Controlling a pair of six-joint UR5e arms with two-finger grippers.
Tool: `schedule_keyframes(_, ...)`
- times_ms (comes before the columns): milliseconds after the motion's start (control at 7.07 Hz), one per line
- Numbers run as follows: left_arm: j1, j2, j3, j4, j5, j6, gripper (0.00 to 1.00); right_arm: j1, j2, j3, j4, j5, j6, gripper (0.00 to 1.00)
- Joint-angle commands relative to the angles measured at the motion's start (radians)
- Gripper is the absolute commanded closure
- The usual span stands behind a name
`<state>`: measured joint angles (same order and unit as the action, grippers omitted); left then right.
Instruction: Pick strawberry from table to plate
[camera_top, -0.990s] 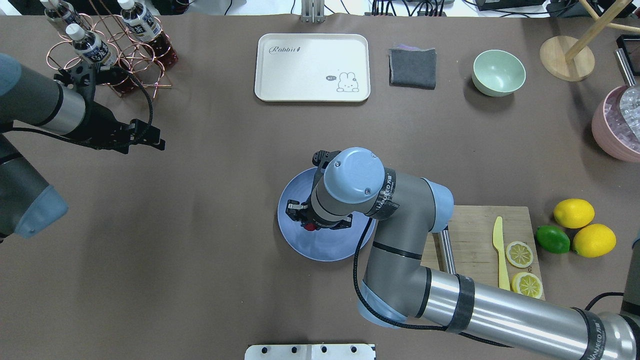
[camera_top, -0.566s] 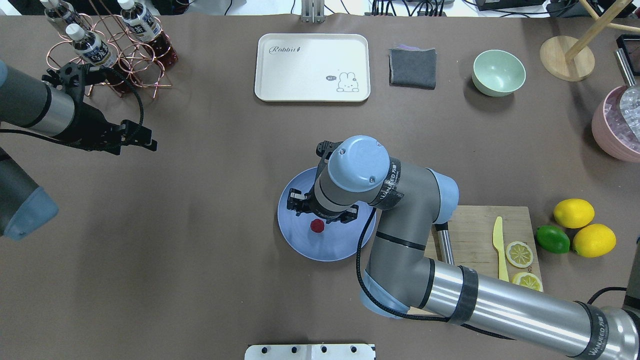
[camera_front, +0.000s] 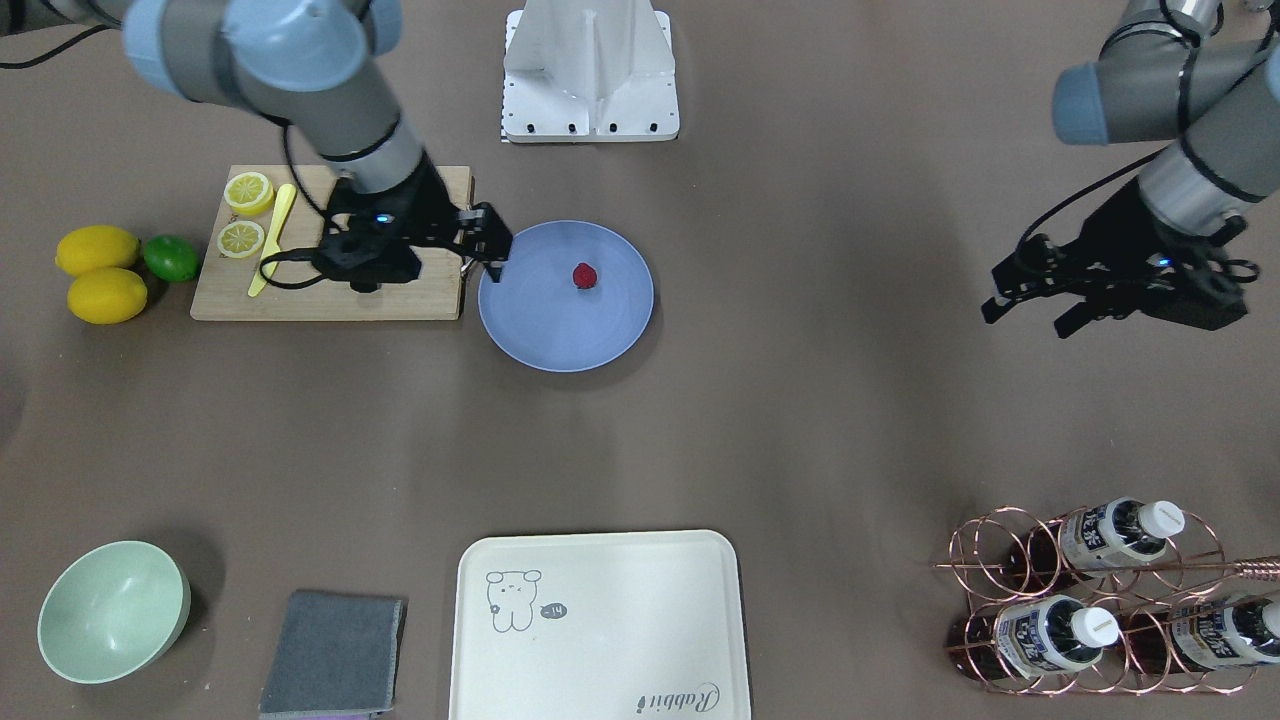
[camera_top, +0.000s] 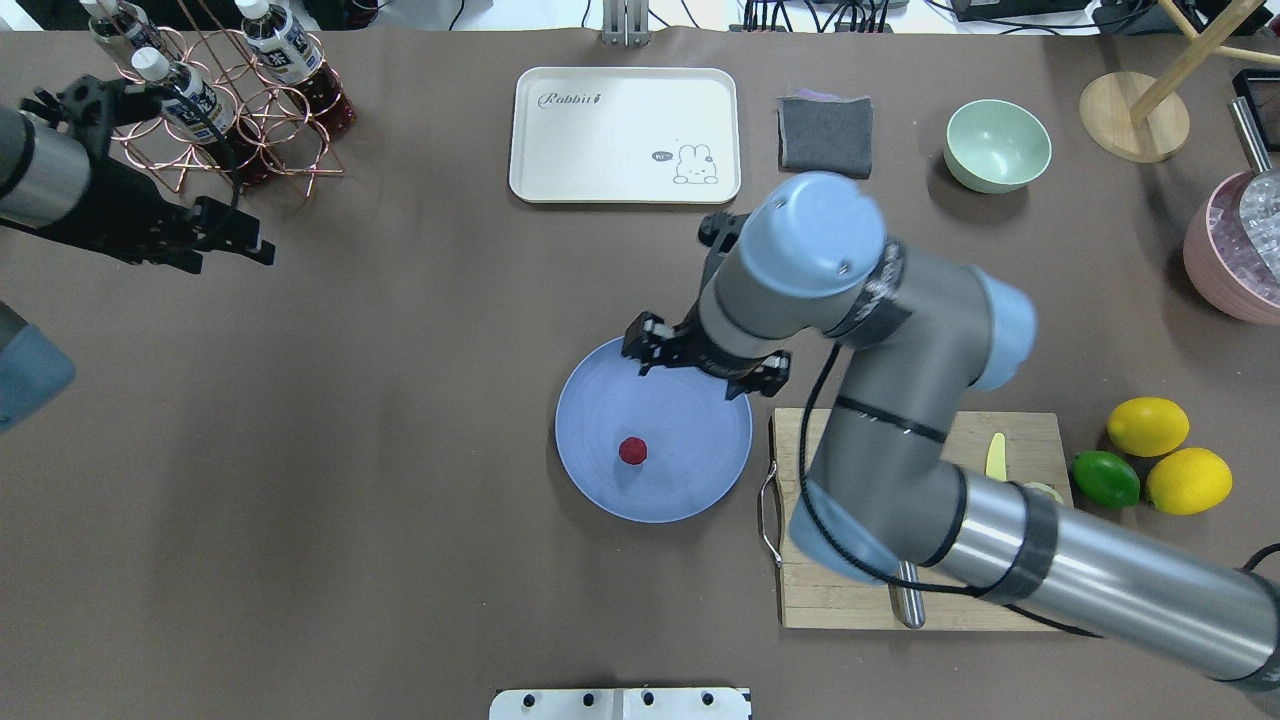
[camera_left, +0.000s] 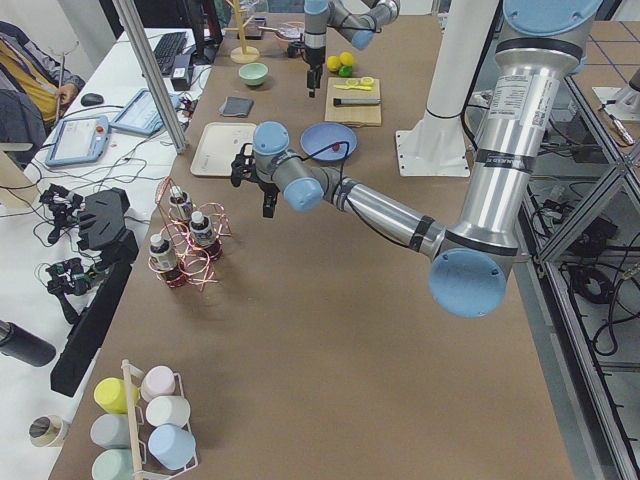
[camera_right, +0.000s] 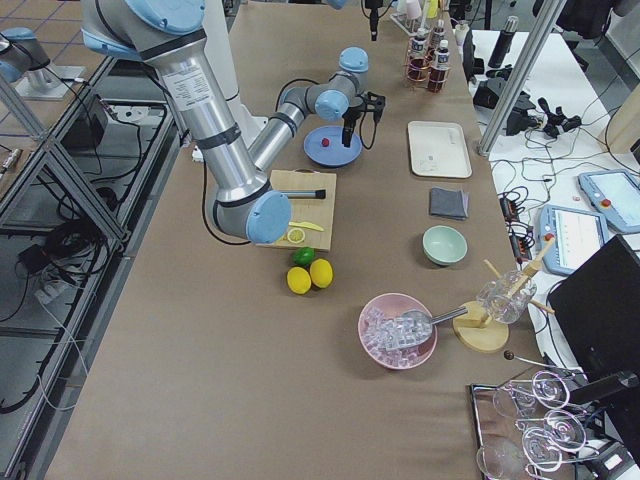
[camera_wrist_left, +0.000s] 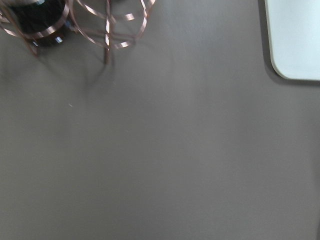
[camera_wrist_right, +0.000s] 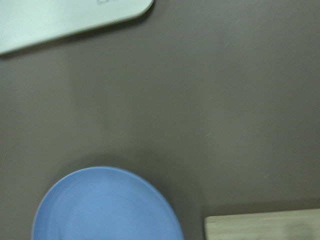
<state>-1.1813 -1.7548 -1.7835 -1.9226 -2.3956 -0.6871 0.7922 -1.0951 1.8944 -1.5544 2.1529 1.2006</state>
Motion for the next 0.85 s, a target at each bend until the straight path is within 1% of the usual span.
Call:
schedule_keyframes(0, -0.183, 0.015, -0.004, 0.240, -0.045, 0.392, 0.03, 0.268, -0.176, 0.008, -0.013, 0.138, -0.448, 0.00)
schedule_keyframes(141, -0.245, 0.017, 0.004, 0.378, -0.045, 0.561, 0.03, 0.382, -0.263, -0.029, -0.015, 0.163, -0.669, 0.00)
schedule_keyframes(283, -0.292, 0.020, 0.010, 0.464, -0.040, 0.678, 0.03, 0.500, -0.348, -0.069, -0.016, 0.200, -0.899, 0.00)
schedule_keyframes(424, -0.320, 0.058, 0.021, 0.496, -0.040, 0.749, 0.03, 0.628, -0.389, -0.149, -0.023, 0.252, -1.117, 0.00)
schedule_keyframes(566, -0.351, 0.098, 0.009, 0.495, -0.033, 0.756, 0.03, 0.718, -0.420, -0.234, -0.021, 0.263, -1.276, 0.00)
schedule_keyframes(707, -0.369, 0.125, -0.008, 0.491, -0.028, 0.742, 0.03, 0.776, -0.463, -0.271, -0.021, 0.249, -1.394, 0.00)
